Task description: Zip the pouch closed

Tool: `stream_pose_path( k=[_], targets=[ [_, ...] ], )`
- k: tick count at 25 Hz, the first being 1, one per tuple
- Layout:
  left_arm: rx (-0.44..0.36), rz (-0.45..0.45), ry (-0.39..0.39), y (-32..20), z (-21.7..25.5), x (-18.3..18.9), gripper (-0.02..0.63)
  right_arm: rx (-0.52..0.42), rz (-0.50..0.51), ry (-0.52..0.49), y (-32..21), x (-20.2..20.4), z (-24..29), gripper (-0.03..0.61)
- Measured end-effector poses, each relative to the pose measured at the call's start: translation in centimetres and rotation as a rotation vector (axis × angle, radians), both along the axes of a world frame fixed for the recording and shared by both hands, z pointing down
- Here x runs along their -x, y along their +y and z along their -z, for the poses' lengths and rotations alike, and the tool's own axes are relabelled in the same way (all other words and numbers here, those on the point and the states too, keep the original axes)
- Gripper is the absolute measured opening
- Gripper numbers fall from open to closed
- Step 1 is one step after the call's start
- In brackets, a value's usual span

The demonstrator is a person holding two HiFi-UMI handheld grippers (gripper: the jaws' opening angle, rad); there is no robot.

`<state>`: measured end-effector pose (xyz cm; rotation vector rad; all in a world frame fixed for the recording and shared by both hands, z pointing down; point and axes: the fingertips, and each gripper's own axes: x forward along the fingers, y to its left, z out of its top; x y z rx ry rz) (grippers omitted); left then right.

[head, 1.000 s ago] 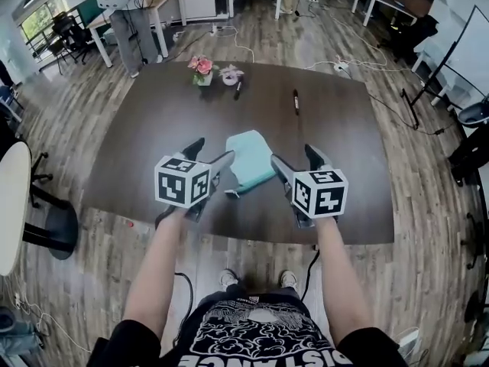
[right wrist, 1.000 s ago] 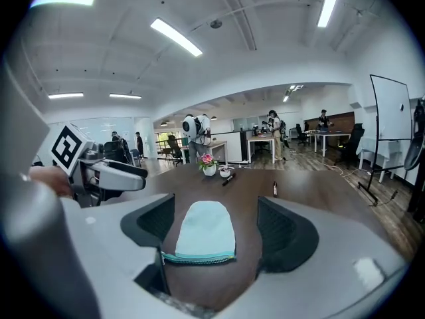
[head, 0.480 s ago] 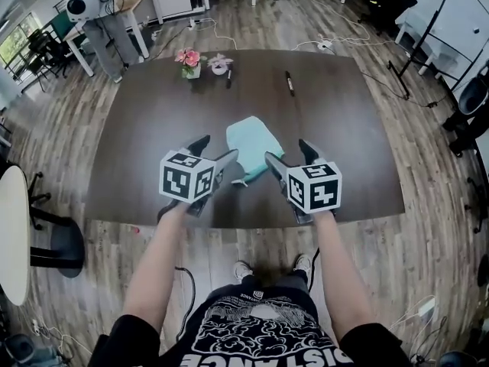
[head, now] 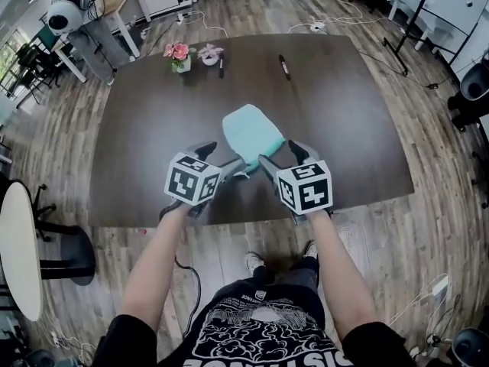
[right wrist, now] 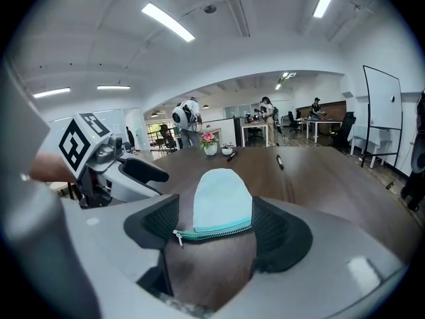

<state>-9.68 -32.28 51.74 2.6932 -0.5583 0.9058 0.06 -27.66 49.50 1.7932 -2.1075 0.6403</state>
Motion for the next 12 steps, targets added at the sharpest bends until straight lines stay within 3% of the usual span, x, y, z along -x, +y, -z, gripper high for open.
stream_pose_path(
  k=[12],
  targets=[
    [0.049,-0.132,-0.109,2.2,-5.2,-0.2,0.307,0.070,0.031,-0.017,1.1,2.2,-4.5,0.287]
  ],
)
